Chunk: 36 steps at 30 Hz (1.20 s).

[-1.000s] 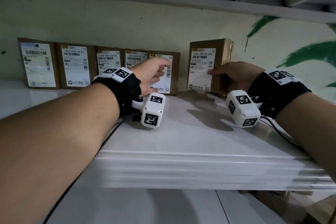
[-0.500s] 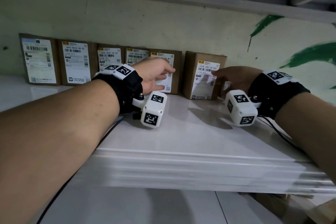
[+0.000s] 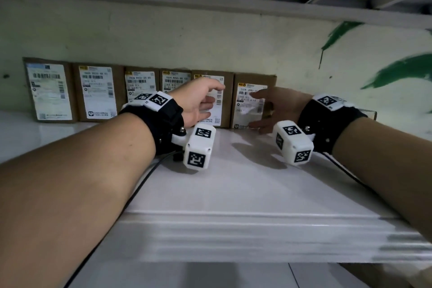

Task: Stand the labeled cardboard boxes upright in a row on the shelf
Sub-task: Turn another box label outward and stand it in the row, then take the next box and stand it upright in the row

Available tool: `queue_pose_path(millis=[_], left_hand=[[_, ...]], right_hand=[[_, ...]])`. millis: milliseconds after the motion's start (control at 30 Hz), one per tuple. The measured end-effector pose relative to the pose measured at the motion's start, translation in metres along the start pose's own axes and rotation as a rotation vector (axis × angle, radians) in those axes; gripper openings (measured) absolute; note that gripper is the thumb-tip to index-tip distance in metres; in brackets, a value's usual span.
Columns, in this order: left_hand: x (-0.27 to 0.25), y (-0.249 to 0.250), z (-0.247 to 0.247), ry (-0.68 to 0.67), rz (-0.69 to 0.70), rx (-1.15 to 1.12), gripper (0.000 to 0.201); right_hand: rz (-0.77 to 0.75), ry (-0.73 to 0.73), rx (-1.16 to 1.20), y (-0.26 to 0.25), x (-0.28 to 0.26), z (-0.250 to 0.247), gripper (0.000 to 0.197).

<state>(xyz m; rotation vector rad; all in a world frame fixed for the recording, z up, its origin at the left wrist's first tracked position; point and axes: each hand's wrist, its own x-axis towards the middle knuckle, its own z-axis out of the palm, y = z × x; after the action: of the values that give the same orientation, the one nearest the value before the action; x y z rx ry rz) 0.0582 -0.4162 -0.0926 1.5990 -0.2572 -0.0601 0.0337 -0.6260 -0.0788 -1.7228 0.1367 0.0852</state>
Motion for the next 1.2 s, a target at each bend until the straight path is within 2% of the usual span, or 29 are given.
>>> queue_pose_path(millis=[133, 233, 333, 433, 500, 567, 633, 833, 967, 1067, 1133, 1200], left_hand=[[0.005, -0.002, 0.001, -0.002, 0.0, 0.017, 0.017], [0.005, -0.003, 0.001, 0.001, -0.004, 0.04, 0.047], [0.002, -0.002, 0.002, 0.01, -0.026, 0.014, 0.036], [0.002, -0.004, 0.001, 0.015, -0.024, 0.009, 0.061], [0.003, -0.004, -0.001, 0.014, -0.028, 0.004, 0.067], [0.005, -0.005, -0.003, 0.003, -0.037, -0.003, 0.064], [0.005, -0.004, -0.005, -0.023, -0.055, -0.032, 0.052], [0.003, 0.0, -0.009, -0.101, -0.103, -0.112, 0.037], [0.0, 0.005, -0.012, -0.165, -0.092, -0.191, 0.04], [-0.008, 0.006, -0.014, -0.181, -0.078, -0.26, 0.033], [-0.013, 0.008, -0.011, -0.151, -0.079, -0.301, 0.019], [-0.015, 0.012, 0.001, -0.09, -0.073, -0.338, 0.028]], right_hand=[[-0.008, -0.052, 0.1, 0.008, 0.003, -0.014, 0.047], [0.001, 0.008, 0.11, 0.007, 0.004, -0.029, 0.059], [-0.048, 0.025, 0.137, 0.004, -0.003, -0.031, 0.037], [-0.048, -0.002, 0.104, 0.007, -0.006, -0.026, 0.021], [-0.04, 0.016, 0.034, 0.009, -0.006, -0.023, 0.022], [-0.041, 0.019, -0.005, 0.011, -0.004, -0.023, 0.026], [-0.036, 0.032, -0.025, 0.012, -0.001, -0.024, 0.033], [-0.041, 0.142, -0.136, 0.012, 0.01, -0.024, 0.066], [-0.058, 0.151, -0.142, 0.008, 0.005, -0.023, 0.039], [-0.174, 0.216, -0.097, 0.001, -0.006, -0.024, 0.034], [-0.271, 0.259, -0.087, -0.005, -0.023, -0.024, 0.022], [-0.286, 0.251, 0.003, -0.01, -0.04, -0.026, 0.01]])
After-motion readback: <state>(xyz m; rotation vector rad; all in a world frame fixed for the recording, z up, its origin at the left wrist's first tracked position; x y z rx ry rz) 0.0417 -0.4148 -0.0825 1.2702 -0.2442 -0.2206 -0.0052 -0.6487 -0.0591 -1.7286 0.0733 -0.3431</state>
